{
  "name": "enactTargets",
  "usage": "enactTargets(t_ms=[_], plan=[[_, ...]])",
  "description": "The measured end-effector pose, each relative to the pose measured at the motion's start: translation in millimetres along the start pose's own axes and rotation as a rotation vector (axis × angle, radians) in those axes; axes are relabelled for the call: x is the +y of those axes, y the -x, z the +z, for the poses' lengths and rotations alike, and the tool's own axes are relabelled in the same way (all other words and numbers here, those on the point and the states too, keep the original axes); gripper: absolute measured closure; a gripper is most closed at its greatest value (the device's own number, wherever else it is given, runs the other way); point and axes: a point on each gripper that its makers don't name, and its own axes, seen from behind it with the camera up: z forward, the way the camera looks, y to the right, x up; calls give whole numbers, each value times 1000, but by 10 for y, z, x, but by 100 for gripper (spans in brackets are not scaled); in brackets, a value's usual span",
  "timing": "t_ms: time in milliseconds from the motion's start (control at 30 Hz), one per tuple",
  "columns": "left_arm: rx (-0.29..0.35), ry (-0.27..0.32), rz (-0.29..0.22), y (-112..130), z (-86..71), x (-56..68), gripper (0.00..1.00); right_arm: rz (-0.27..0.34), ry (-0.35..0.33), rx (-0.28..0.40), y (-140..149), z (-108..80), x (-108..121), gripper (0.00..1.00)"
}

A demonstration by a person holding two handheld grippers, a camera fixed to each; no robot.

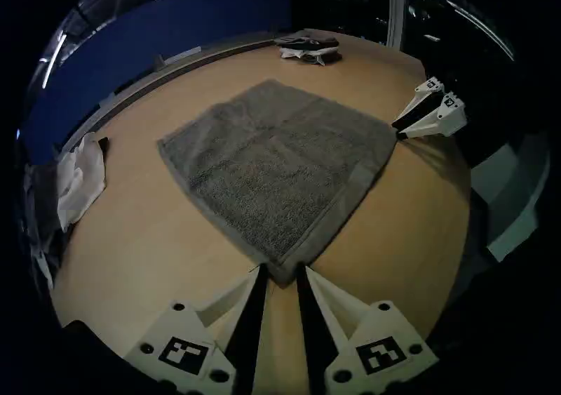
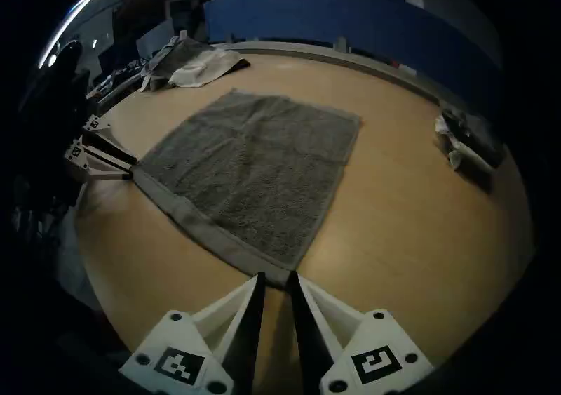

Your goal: Fold towel

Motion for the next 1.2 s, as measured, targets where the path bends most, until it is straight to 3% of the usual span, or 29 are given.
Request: enactTargets(t_ms=[533, 700, 900, 1200], plan=[[0, -7, 15, 4, 17, -10, 80, -1, 16, -3, 9, -1, 30, 90], [-8, 1, 15, 11, 10, -5, 87, -1, 8, -3, 13, -3, 5, 91], [-11, -5, 33, 7, 6, -15, 90, 2, 5, -1, -5, -20, 4, 91], [-16, -6, 20, 3, -7, -24, 93, 6, 0, 3, -37, -54, -15, 92]])
